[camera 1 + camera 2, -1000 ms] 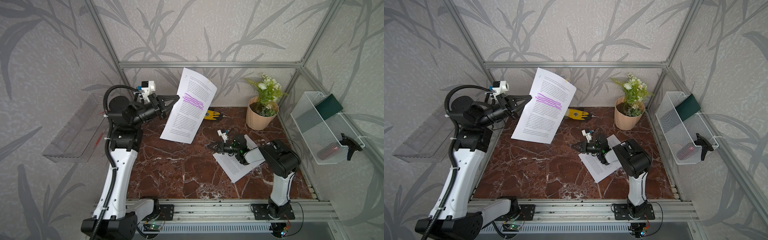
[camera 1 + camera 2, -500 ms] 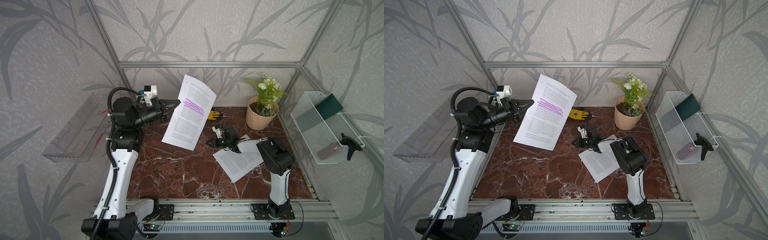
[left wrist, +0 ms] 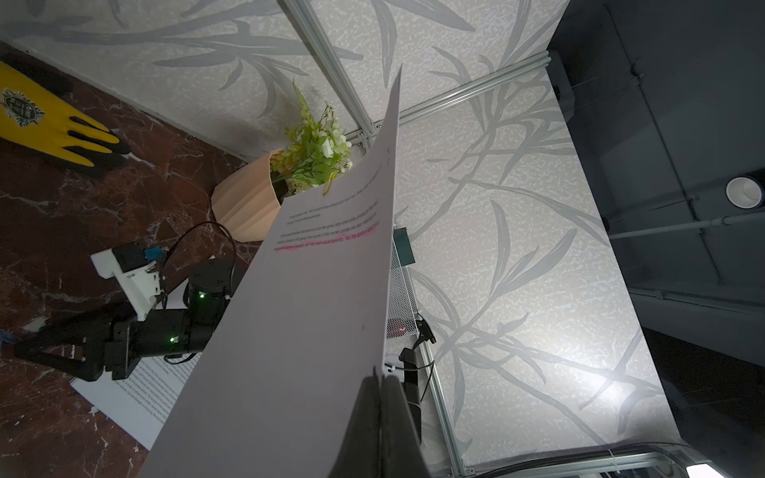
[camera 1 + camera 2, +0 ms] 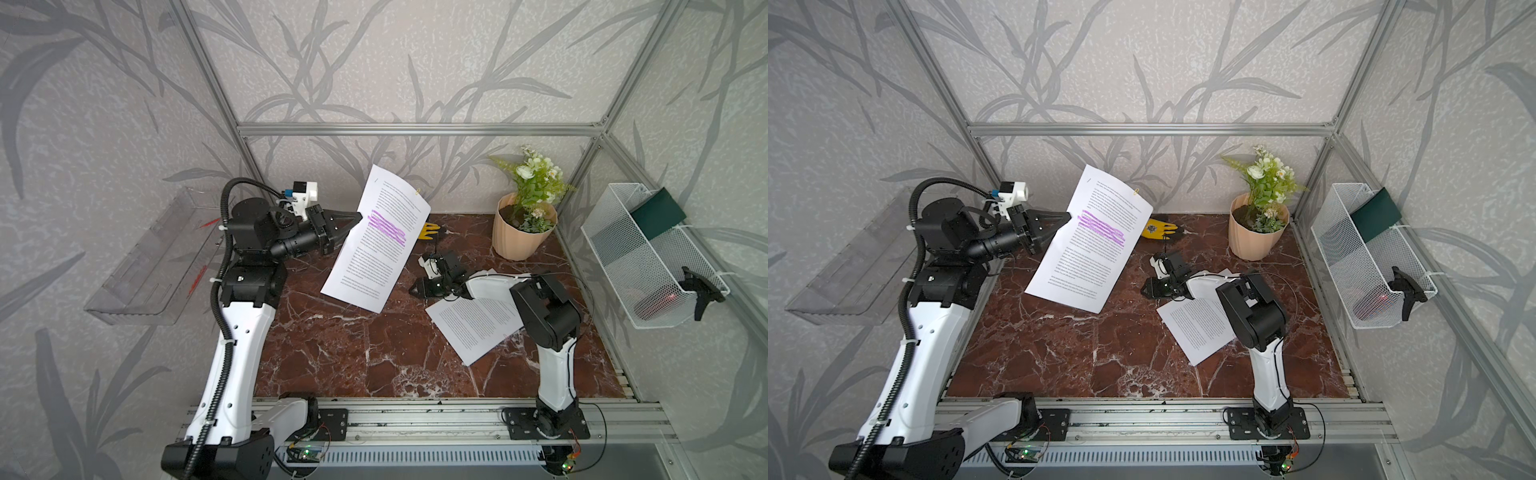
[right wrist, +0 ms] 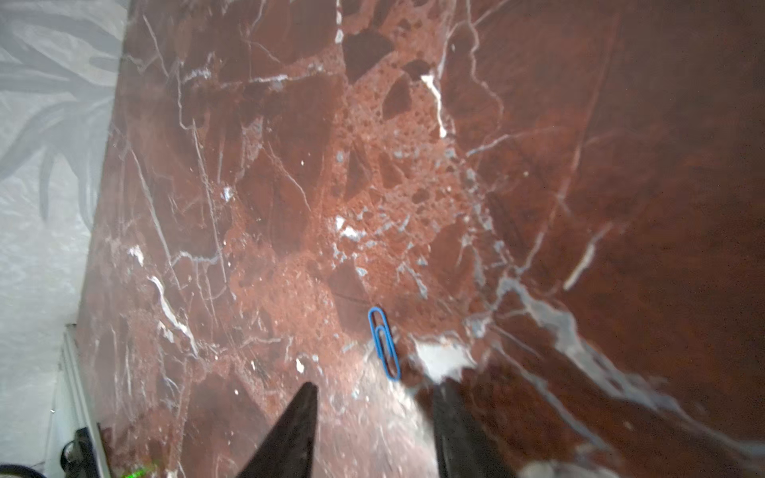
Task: Unclip the paperclips from the documents
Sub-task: Place the paper clip at the center of the board, then remove the paper clip from the document.
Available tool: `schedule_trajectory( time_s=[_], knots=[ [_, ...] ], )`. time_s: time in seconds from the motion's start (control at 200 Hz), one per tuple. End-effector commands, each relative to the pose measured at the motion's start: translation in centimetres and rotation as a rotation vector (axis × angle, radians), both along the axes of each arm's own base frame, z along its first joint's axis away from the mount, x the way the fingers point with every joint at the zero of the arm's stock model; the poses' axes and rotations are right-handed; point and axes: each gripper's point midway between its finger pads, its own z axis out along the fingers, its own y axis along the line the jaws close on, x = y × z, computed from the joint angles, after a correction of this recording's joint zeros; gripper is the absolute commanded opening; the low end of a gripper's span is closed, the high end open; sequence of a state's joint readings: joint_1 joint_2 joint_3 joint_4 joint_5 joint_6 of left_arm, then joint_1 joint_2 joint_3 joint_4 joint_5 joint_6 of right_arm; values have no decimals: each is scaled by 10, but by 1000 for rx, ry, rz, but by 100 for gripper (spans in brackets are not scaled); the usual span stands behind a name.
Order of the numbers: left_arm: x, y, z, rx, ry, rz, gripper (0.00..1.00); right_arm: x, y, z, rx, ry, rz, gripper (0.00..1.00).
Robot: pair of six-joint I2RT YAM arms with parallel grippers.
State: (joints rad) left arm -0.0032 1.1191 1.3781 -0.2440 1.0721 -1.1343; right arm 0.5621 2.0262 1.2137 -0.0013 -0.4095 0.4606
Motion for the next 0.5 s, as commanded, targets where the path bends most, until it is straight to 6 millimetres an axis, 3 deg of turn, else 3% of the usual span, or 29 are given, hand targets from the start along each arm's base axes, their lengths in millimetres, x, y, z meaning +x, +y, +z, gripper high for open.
schedule_trajectory(
  time_s=[0.0, 0.1, 0.255, 0.325, 0.495],
  knots=[
    [-17, -1, -3, 65, -43, -22, 0, -20, -28, 7, -132, 47, 3, 58],
    [-20, 1, -15, 127, -48, -17, 0, -29, -42, 31, -118, 49, -19, 64],
    [-29, 4, -39, 282, -85, -9, 0, -41, -58, 72, -87, 39, -15, 66],
    [-34, 6, -50, 363, -116, -11, 0, -48, -60, 106, -63, -1, 25, 66],
    [-45, 12, -72, 573, -219, -17, 0, -63, -73, 157, 20, 18, 74, 67]
  ],
)
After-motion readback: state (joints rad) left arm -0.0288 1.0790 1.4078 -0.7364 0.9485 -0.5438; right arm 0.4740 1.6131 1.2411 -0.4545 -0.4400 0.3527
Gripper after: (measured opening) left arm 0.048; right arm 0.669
